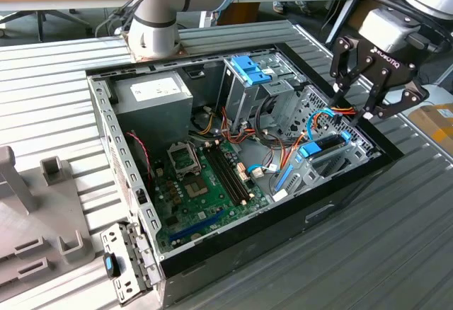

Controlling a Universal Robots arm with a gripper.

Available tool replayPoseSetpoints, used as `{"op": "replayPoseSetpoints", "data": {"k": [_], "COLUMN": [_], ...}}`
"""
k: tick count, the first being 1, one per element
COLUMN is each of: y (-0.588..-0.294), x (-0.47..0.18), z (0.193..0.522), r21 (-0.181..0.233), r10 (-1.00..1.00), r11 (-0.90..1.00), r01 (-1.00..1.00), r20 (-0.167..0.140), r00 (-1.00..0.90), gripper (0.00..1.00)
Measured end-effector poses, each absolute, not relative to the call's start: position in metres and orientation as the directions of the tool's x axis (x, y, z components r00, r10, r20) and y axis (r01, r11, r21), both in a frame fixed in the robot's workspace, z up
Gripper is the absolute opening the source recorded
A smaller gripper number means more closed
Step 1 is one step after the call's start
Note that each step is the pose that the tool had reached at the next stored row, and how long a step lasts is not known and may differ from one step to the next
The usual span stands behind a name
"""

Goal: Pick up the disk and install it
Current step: 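Insert the first disk wire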

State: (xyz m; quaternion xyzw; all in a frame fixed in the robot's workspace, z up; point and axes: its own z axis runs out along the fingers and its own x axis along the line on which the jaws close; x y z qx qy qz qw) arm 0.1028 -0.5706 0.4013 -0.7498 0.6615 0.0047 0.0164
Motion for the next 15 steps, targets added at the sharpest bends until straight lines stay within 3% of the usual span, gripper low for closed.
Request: {"op": "replayPoseSetpoints", "data": {"k": [15], "y": [-0.568], "x": [0.121], "z": [0.401], "r21": [-0.018], "r10": [-0.985], "r11": [-0.169], "r01": [-0.985], "r20": [-0.029], "r00": [0.170], "gripper": [0.50]}}
